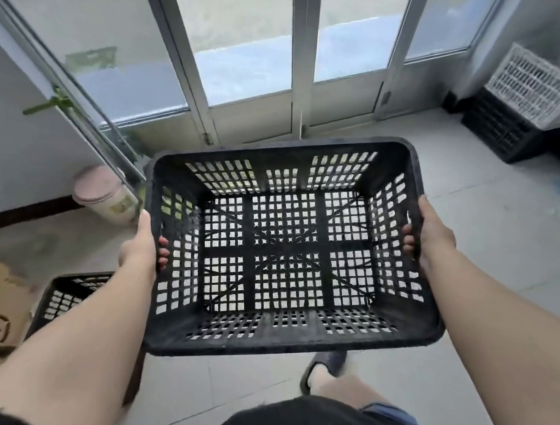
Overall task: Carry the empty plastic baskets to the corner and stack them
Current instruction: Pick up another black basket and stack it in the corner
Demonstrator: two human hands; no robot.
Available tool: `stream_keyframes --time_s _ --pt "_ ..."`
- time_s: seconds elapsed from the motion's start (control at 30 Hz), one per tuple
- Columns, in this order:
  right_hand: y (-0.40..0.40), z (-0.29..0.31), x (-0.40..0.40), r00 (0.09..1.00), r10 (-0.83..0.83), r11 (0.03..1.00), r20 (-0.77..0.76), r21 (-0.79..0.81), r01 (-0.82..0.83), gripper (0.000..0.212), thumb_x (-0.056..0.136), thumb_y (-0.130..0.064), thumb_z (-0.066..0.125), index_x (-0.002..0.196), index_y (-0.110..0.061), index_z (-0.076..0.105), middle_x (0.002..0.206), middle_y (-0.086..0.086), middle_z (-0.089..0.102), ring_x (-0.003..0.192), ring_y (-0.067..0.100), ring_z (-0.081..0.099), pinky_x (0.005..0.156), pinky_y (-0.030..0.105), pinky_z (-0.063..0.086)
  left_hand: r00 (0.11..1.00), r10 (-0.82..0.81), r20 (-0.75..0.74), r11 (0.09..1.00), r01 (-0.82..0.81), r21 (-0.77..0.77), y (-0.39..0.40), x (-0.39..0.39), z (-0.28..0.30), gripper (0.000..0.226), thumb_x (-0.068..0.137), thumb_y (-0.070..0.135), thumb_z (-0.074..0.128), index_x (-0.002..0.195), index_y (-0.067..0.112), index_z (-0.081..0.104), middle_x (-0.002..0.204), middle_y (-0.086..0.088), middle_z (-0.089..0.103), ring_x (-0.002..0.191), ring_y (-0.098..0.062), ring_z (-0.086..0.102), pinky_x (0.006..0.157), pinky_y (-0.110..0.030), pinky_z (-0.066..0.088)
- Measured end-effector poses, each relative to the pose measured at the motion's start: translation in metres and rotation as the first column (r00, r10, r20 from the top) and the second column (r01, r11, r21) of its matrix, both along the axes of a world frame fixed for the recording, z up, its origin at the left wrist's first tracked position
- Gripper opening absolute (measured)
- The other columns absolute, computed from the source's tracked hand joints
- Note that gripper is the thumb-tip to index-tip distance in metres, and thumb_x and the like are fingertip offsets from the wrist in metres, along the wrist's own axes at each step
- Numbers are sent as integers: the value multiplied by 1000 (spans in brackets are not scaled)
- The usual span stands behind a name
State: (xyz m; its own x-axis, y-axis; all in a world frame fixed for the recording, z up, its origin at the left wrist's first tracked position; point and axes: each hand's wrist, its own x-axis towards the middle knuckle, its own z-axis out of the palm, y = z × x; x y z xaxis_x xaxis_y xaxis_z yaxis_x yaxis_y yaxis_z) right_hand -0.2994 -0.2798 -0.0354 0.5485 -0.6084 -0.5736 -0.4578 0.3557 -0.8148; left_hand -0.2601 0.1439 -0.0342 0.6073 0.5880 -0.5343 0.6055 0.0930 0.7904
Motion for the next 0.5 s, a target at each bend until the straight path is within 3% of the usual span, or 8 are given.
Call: stream_keyframes --time_s 0.2,0.33,0.5 --pt "-76 0 46 995 -97 995 -28 -18 96 51 74 -63 65 79 -12 64 59 0 57 39 11 40 38 20 37 995 -101 9 994 101 -36 -83 94 -6 66 75 76 49 61 12 52 54 -3 48 41 -17 36 44 -25 33" --pt "-121 1 78 986 -162 986 -42 -48 160 55 68 -66 64 70 -12 61 59 0 57 41 14 41 43 25 38 989 -145 7 988 145 -45 -135 154 -10 65 74 76 49 58 13 51 39 1 47 30 -13 34 40 -22 31" --pt "-164 1 118 967 -242 970 -75 -58 238 55 68 -67 64 70 -12 62 60 0 58 41 14 42 45 26 40 970 -243 -4 970 243 -15 -192 229 -10 64 77 72 49 61 11 54 56 -3 50 42 -16 37 43 -26 33"
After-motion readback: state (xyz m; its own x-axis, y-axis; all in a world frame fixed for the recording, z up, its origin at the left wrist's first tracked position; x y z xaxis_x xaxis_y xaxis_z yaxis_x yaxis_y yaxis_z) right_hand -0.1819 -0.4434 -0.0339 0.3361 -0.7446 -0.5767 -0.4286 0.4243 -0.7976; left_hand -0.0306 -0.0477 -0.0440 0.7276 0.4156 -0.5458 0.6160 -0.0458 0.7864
